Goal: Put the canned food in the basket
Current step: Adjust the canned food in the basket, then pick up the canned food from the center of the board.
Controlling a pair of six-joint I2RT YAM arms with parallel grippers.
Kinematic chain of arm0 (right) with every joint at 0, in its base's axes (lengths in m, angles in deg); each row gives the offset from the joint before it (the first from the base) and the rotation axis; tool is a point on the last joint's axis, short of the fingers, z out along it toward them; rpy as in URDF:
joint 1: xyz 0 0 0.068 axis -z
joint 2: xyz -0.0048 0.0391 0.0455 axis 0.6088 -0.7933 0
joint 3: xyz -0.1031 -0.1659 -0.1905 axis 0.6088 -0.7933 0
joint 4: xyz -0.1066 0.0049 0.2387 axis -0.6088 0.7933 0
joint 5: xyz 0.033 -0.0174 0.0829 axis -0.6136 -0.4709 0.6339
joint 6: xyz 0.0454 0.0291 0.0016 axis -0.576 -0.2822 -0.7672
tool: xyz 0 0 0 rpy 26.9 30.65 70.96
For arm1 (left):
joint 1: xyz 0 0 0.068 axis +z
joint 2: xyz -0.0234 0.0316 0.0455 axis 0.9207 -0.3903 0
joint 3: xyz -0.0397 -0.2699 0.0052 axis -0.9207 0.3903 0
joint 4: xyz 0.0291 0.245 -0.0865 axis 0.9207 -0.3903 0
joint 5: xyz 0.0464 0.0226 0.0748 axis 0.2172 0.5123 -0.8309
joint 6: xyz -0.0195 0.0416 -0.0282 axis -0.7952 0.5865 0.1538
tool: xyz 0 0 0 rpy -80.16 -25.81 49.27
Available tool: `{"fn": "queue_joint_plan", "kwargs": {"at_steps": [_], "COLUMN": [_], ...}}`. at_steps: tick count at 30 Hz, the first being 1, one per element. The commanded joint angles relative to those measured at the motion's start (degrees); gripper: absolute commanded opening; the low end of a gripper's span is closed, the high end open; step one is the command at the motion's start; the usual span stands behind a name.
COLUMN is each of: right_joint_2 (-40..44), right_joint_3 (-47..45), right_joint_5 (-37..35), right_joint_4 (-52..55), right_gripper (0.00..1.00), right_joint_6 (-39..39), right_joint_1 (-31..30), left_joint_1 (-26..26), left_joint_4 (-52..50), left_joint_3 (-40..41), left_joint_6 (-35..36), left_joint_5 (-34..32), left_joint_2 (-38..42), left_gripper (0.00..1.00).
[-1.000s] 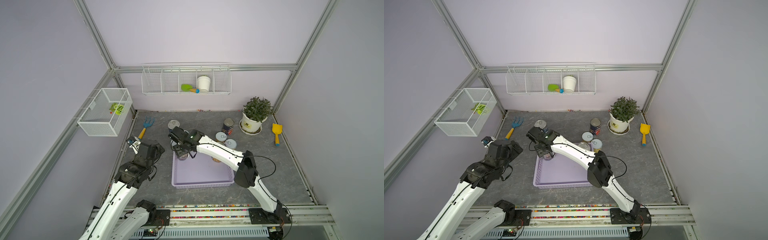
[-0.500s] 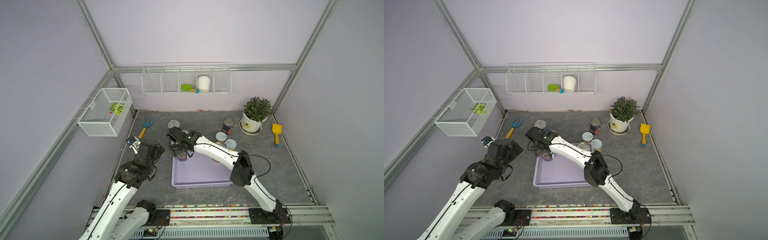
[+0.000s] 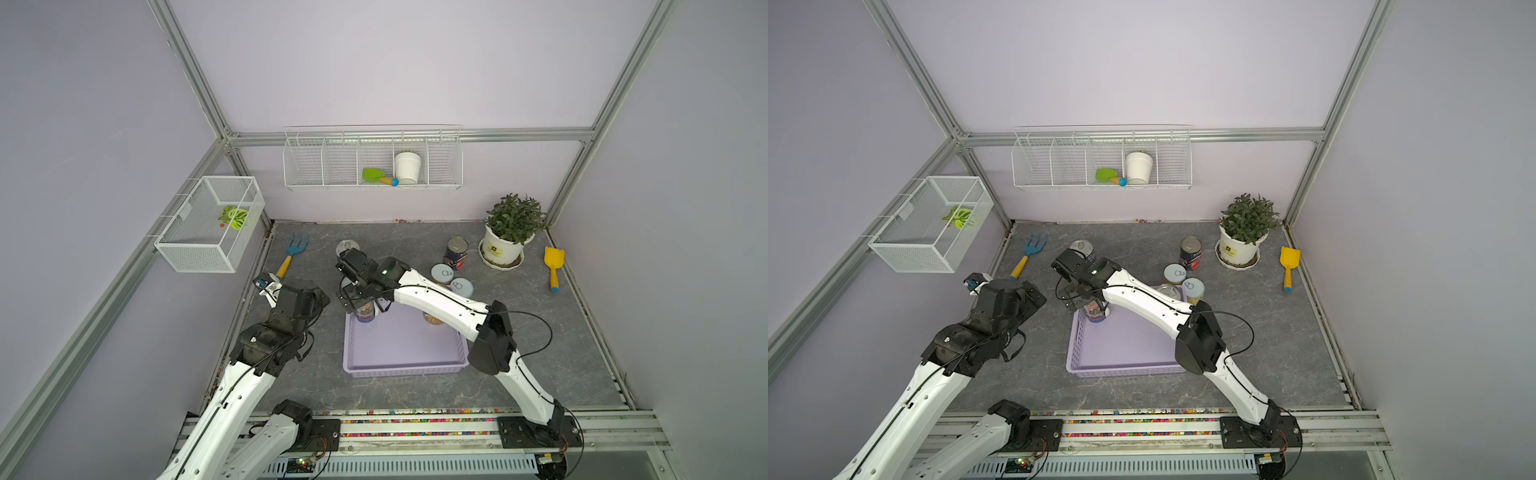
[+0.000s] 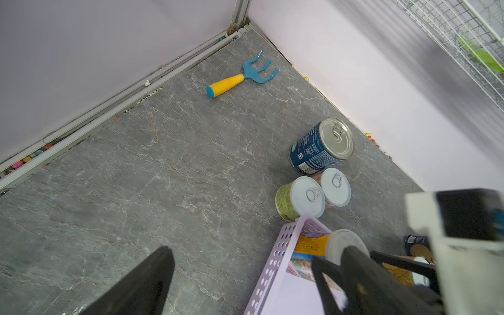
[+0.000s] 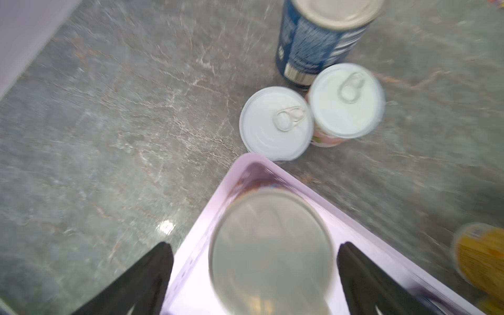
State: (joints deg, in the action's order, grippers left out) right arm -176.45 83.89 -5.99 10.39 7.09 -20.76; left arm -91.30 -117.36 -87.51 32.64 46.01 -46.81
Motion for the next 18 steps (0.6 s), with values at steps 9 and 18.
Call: {"fn": "queue_joint_plan", "kwargs": {"at_steps": [9,18], "right_joint_2": [30.9,23.3], "right_joint_3": [-29.1,-29.0], "right_joint_5": [-7.9,-8.6], "right_joint_4": [-8.8,-9.0], "right_gripper": [0.98,0.98], "right_joint_6": [-2.9,-3.1], "right_joint_1": [14.1,27.2], "left_joint_1": [0.3,0.4], "left_joint_4": [1.1,1.7], "left_joint_3": [0.8,0.0], "left_joint_6": [0.7,1.9], "left_joint_5": [1.3,3.5], "left_joint_2": [-1.8,-6.1], "left_gripper": [1.00,1.00]}}
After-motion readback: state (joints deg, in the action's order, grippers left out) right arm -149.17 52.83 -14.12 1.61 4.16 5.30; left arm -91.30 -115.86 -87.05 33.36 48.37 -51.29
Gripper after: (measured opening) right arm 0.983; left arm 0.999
